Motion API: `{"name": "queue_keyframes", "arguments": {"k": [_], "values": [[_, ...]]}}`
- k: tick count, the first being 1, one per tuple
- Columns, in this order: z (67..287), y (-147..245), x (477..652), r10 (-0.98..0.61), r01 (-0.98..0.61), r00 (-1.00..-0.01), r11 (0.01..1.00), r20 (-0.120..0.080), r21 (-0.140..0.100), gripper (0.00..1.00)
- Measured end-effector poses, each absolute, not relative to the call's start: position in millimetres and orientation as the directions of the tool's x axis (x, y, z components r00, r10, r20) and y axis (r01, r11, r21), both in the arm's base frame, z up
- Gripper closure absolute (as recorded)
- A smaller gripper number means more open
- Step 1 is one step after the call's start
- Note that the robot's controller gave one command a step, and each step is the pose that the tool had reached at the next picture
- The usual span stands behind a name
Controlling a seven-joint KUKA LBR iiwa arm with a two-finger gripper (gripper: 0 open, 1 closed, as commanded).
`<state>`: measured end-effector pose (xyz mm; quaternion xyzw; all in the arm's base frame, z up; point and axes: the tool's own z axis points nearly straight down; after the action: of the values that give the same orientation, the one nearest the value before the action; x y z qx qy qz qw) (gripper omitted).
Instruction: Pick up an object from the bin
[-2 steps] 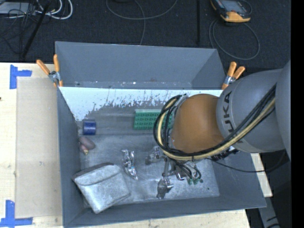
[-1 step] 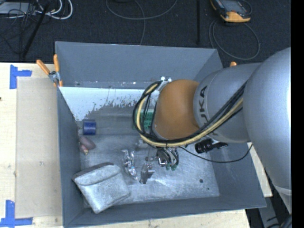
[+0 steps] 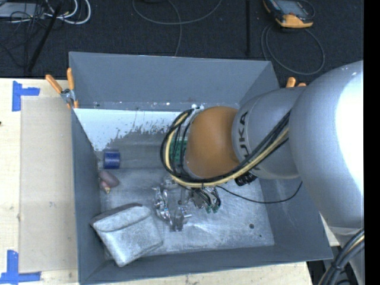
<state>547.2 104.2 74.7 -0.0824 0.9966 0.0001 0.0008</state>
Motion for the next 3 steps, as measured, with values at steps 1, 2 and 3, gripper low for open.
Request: {"name": "queue_keyframes", "arguments": {"k": [1,2,3], "values": [[72.9,113.0,535.4,-0.078,-0.078,-0.997,0.997,-0.011,0.000,0.00],[73.4,114.0,533.5,-0.083,-0.083,-0.997,0.997,-0.001,0.000,1.00],[233.8,151.0,610.2,-0.221,-0.221,-0.975,0.975,-0.012,0.000,1.00]]}}
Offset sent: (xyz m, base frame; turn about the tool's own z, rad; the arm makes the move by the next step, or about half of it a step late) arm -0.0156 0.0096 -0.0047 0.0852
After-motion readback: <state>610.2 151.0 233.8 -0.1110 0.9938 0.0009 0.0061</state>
